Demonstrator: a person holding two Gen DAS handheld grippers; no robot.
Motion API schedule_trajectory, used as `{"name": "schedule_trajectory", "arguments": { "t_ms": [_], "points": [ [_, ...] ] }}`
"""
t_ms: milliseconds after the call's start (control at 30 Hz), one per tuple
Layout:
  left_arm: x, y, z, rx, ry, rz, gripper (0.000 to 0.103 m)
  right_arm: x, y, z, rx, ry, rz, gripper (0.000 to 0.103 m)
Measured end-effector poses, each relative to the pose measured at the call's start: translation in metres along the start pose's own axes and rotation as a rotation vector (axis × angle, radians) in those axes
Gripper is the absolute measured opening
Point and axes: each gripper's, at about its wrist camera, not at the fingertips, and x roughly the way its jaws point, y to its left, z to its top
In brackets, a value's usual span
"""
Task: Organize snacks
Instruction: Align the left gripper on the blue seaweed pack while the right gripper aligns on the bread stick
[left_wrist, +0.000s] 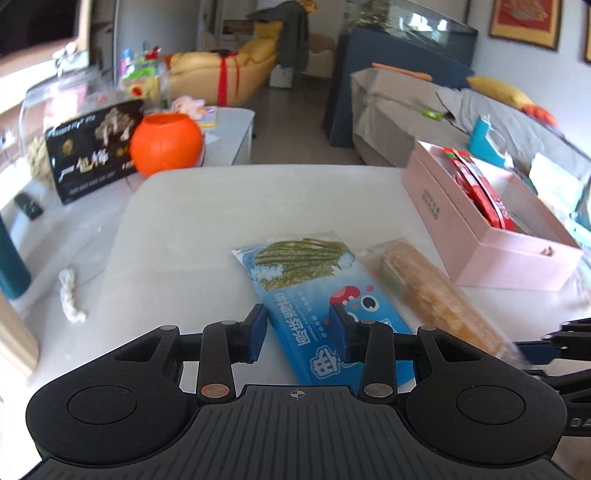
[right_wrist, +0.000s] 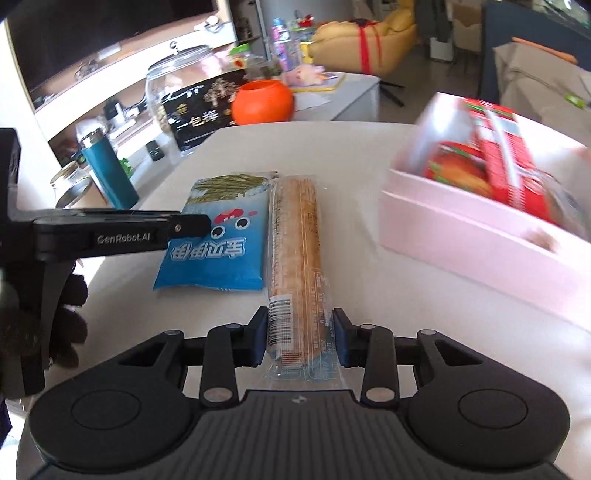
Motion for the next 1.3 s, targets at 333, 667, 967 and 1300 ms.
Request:
{"name": "schedule_trajectory", "arguments": {
  "t_ms": [333, 667, 967, 1300],
  "points": [
    [-0.023, -0.031, 0.013, 0.074, -0.04, 0.034, 0.041, -0.017, -0.03, -0.039, 0.03, -0.156, -0.198, 0.067],
    [0.017, -0.091, 0.001, 0.333, 0.082, 0.045, 0.057, -0.021, -0.039, -0.042, 0.077, -0.176, -0.155, 0.068],
    [0.007, -0.069, -0.003, 0.364, 0.09, 0.114, 0.06, -0.022, -0.041, -0.044, 0.092, -0.182, -0.14, 0.069],
    [-0.004, -0.031, 0.009, 0.237, 0.059, 0.052, 0.059, -0.022, -0.042, -0.044, 0.099, -0.185, -0.129, 0.071]
  ]
}}
